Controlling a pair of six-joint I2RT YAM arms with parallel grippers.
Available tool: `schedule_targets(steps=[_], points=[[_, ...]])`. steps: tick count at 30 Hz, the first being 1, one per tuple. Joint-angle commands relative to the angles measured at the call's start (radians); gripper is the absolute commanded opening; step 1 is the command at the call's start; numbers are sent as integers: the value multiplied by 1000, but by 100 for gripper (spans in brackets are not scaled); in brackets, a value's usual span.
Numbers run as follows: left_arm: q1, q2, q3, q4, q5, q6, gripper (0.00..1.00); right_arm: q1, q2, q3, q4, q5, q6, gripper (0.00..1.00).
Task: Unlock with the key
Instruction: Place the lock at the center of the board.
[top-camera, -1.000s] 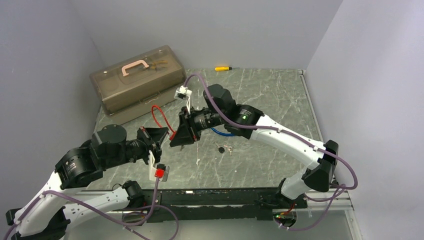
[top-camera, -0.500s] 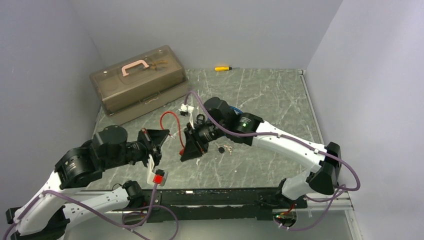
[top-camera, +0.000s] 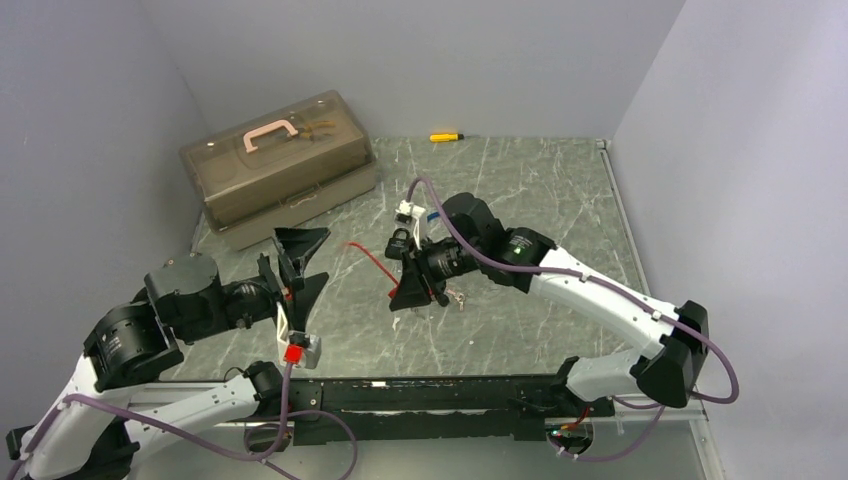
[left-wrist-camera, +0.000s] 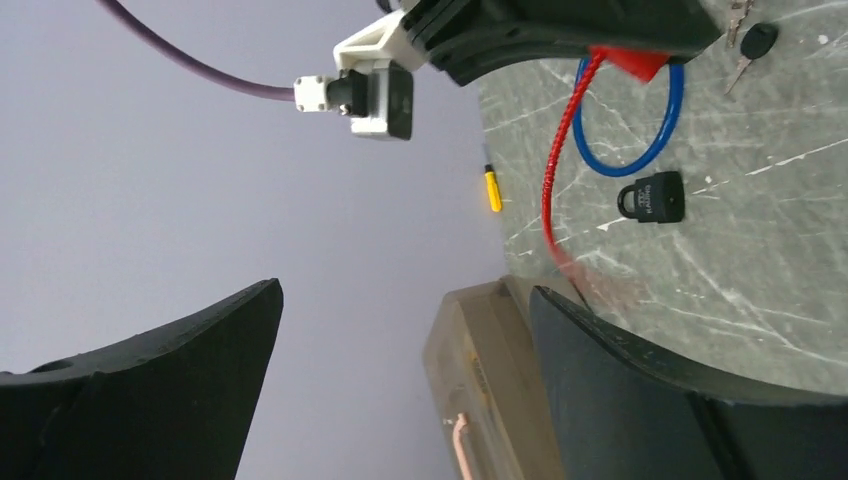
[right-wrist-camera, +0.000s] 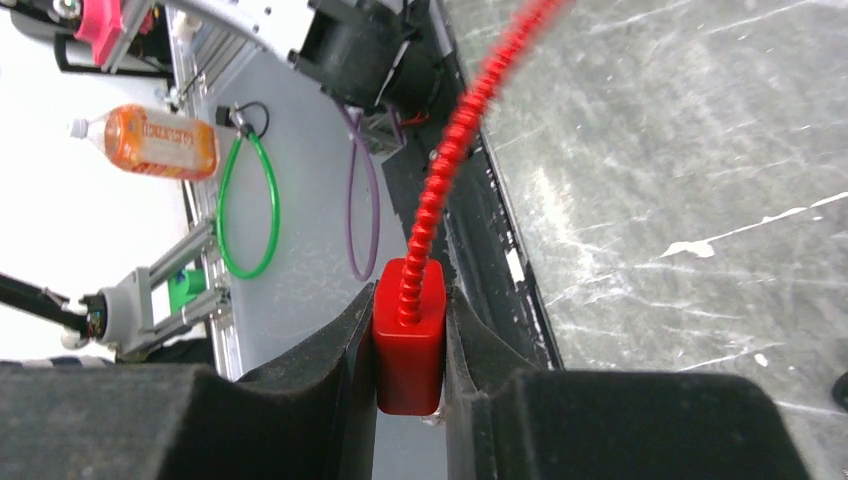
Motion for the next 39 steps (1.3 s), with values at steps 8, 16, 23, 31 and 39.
schedule_targets(steps=[8,16,23,31,39], points=[[44,184,321,-75,-23,-476,99,-85,151,76,238,-64,52,0],[150,223,355,-9,-98,-684,99,-7,335,131,335,-154,84,0],[250,281,379,-48,-78,-850,99,99,483,162,422,-243,75,0],[280,280,340,-24,14,-919,99,51,615,56,452,-282,36,22],[281,372,379,-63,25,-910,99,-1,703,-68,573,-268,54,39]])
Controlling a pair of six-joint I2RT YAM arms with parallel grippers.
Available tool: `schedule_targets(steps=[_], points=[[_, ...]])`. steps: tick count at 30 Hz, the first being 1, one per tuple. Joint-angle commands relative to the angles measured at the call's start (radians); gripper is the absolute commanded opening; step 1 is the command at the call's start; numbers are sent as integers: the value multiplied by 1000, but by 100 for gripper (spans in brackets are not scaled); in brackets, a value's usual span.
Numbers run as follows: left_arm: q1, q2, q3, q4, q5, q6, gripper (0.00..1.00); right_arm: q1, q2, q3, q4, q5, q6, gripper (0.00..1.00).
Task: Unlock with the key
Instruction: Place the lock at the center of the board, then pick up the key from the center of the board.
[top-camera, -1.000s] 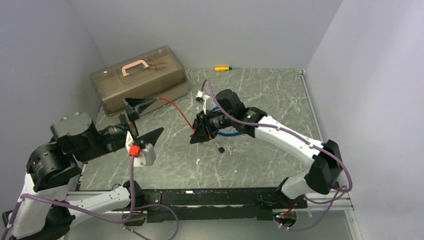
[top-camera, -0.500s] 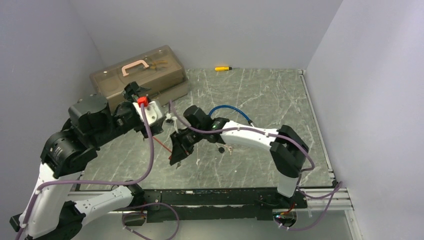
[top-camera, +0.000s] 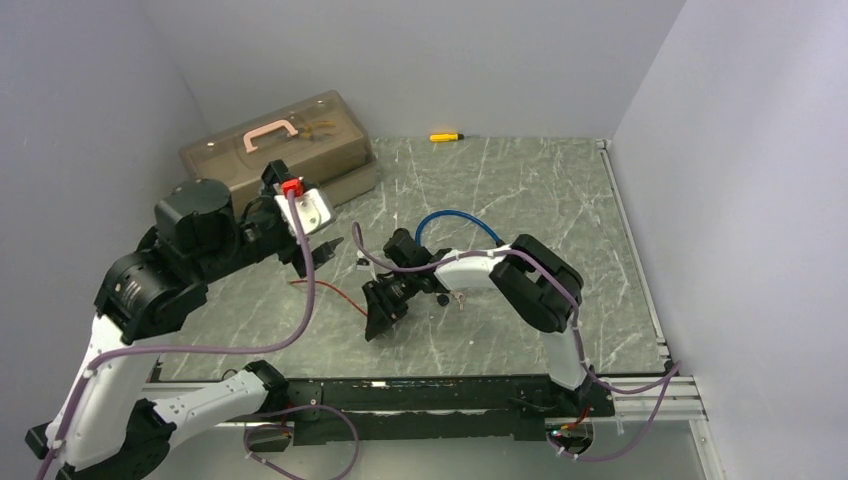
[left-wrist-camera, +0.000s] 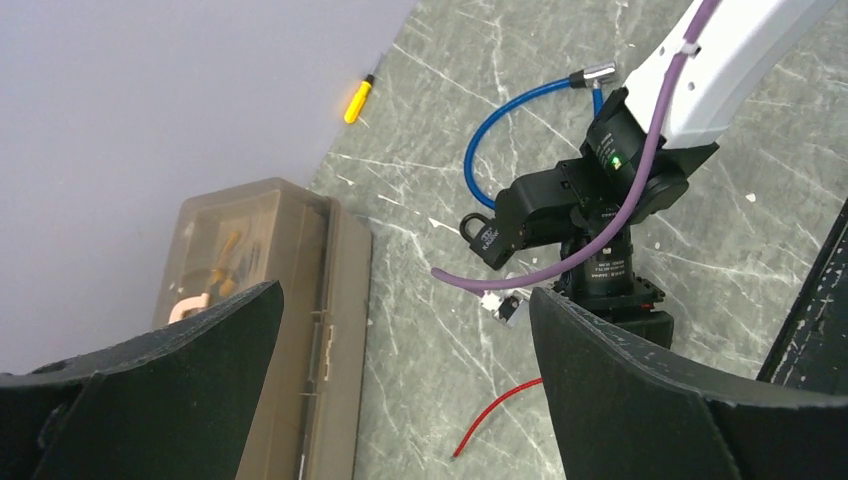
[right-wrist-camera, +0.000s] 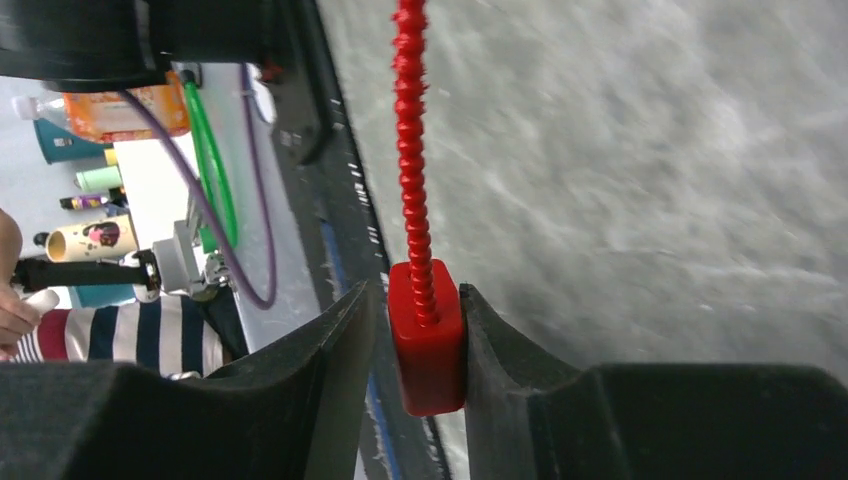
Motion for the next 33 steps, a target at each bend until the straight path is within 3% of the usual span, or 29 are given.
schedule_targets(steps=[1,2,4,6,8,10,15,19,23,27,29,32,33], points=[[5,87,61,-6,8,-47,99,-7,16,-22,114,-14,-11,42],[5,103,65,-13,5,-55,99,-10,16,-26,113,2,-14,46],[6,127,56,-20,-4,-64,99,-19,6,-37,108,42,-20,70],[5,143,31,-23,-10,-69,99,-29,-8,-40,99,72,-25,79],[5,156,5,-28,-9,-77,99,-39,-22,-28,64,115,-36,97],[7,167,-16,-31,-16,-80,99,-52,-45,-12,11,165,-54,99],[34,207,-45,-50,-24,-66,99,-97,-187,-5,-119,356,-71,100],[137,253,-64,-58,59,-63,99,-124,-333,-32,-244,596,-34,100],[231,291,-80,-60,159,-44,99,-153,-482,-132,-298,739,41,100],[241,276,-164,0,200,-30,99,-164,-569,-220,-373,941,119,99],[241,279,-200,18,201,-29,99,-164,-593,-264,-388,1017,144,89],[241,308,-226,-2,214,-19,99,-165,-600,-315,-398,1103,176,51],[241,318,-234,-8,214,-17,99,-165,-593,-326,-395,1111,178,47]])
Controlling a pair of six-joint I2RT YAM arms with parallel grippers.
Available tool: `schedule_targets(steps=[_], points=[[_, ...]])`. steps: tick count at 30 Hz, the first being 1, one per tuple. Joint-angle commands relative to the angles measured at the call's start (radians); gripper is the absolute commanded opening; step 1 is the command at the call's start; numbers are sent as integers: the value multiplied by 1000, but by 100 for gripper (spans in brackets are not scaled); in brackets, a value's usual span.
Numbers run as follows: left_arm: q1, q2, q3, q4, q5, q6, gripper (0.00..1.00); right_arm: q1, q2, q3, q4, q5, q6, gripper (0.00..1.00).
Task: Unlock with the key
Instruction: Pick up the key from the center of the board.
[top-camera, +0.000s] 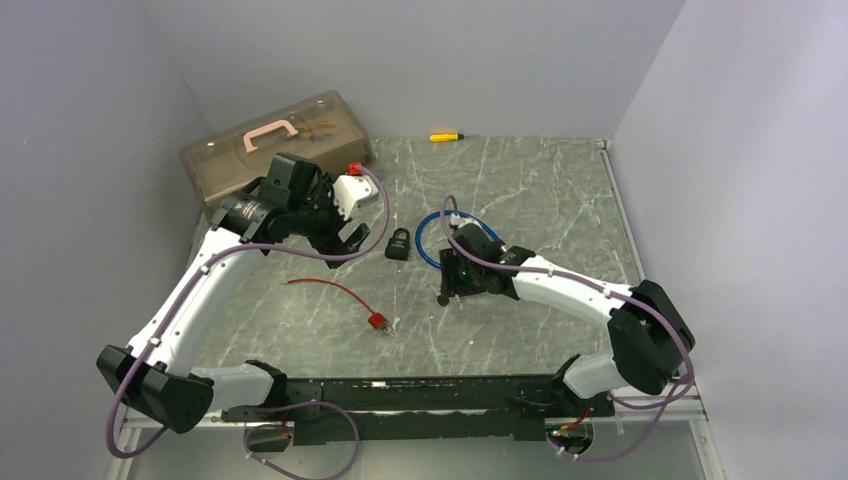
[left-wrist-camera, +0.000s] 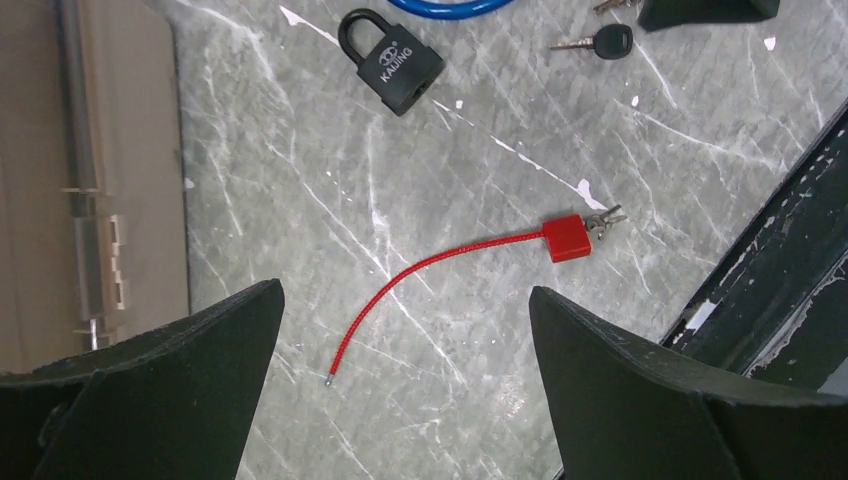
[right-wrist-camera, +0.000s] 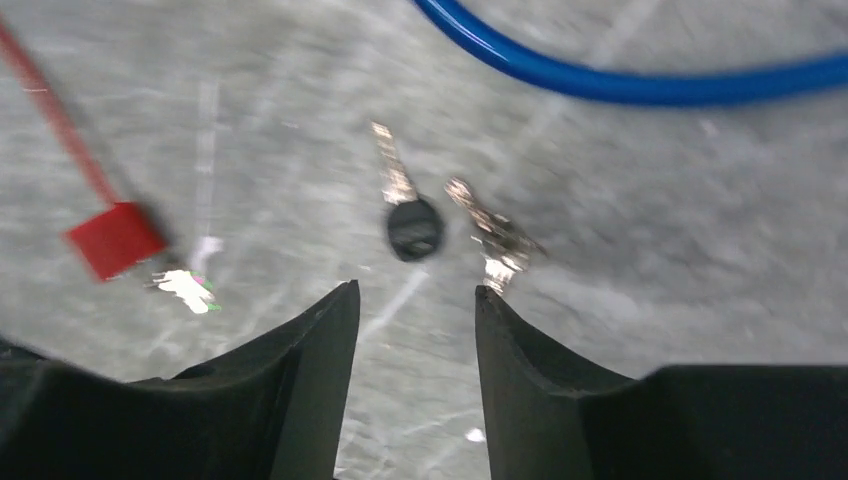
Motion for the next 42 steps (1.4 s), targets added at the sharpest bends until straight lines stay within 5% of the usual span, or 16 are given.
schedule_targets(steps=[1,22,33,42], points=[[1,23,-22,18,58,26,99,-3,-3,-55,-57,191,71,46],[1,-20,-111,76,46,9,100,-32,159,-55,66,174,61,51],[1,-16,-163,119,44,9,99,-32,131,-86,56,159,76,2],[1,17,-190,141,104,23,99,-32,-31,-81,62,120,29,0]])
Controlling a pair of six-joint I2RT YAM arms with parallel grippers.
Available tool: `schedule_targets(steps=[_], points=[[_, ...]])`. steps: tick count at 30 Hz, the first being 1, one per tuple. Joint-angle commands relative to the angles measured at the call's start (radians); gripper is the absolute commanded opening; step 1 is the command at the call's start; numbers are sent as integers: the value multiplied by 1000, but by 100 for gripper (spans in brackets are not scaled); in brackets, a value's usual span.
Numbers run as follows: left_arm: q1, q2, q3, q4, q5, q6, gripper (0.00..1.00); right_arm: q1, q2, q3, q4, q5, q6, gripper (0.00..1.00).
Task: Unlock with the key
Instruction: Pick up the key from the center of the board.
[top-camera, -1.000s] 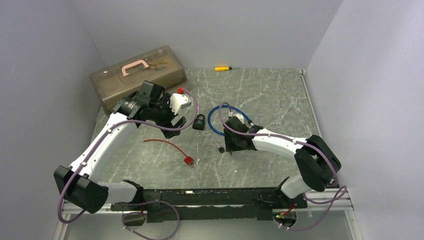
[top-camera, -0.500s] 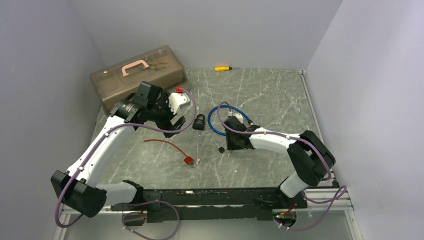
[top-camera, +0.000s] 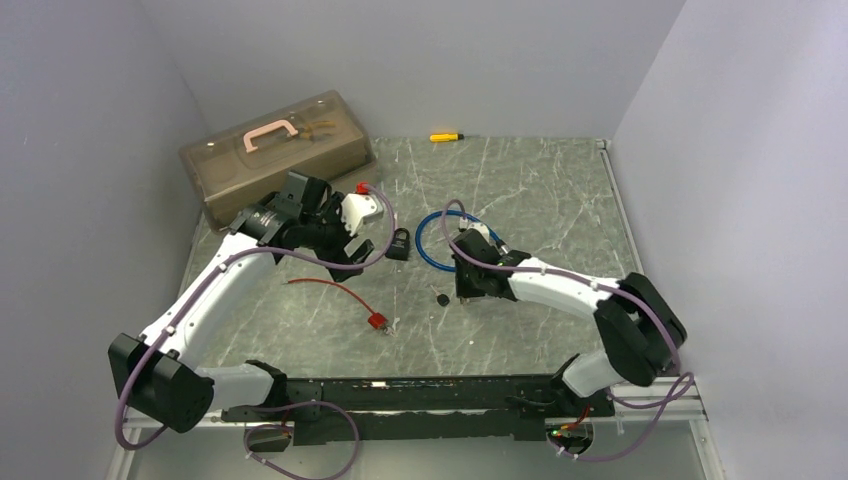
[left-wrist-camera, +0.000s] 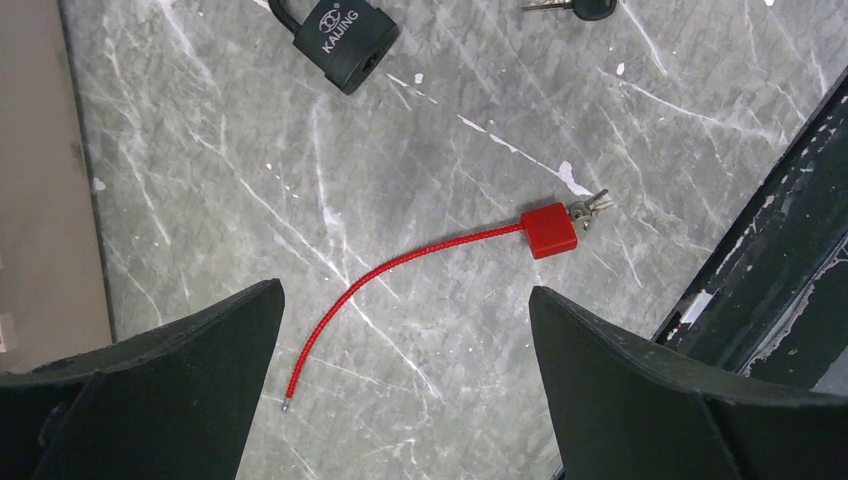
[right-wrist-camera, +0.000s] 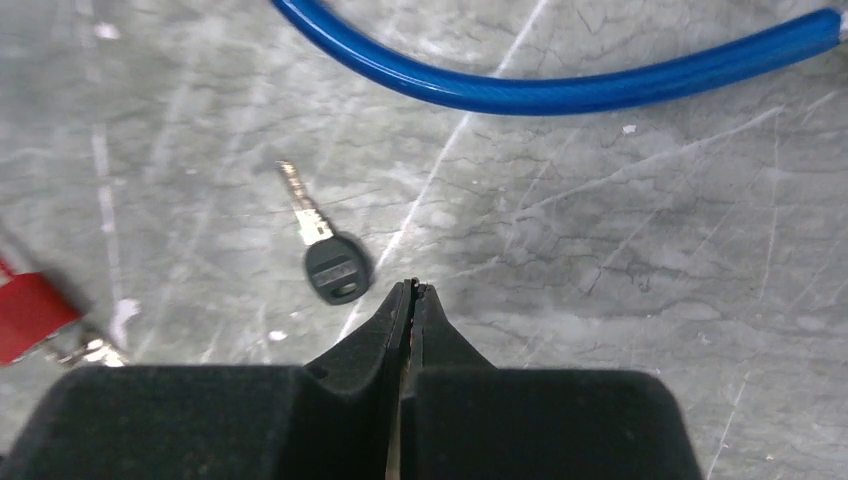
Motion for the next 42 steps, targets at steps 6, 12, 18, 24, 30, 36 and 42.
schedule_targets(steps=[6,12,18,24,30,36,42], points=[[1,42,52,31,111,10,99,-2,-254,14,27,-118,-72,0],[1,26,66,74,335,-26,99,-2,-385,54,127,-339,-97,0],[1,-10,49,199,596,-124,99,-2,-445,153,193,-532,-94,0],[1,-16,50,231,779,-162,99,0,-468,217,254,-720,-72,0],[1,-28,28,268,979,-200,99,11,-480,243,300,-789,-77,0],[-2,-28,-5,346,1060,-277,99,54,-442,269,359,-802,-77,0],[-30,-39,-8,287,1016,-196,99,87,-392,302,409,-809,-75,0]])
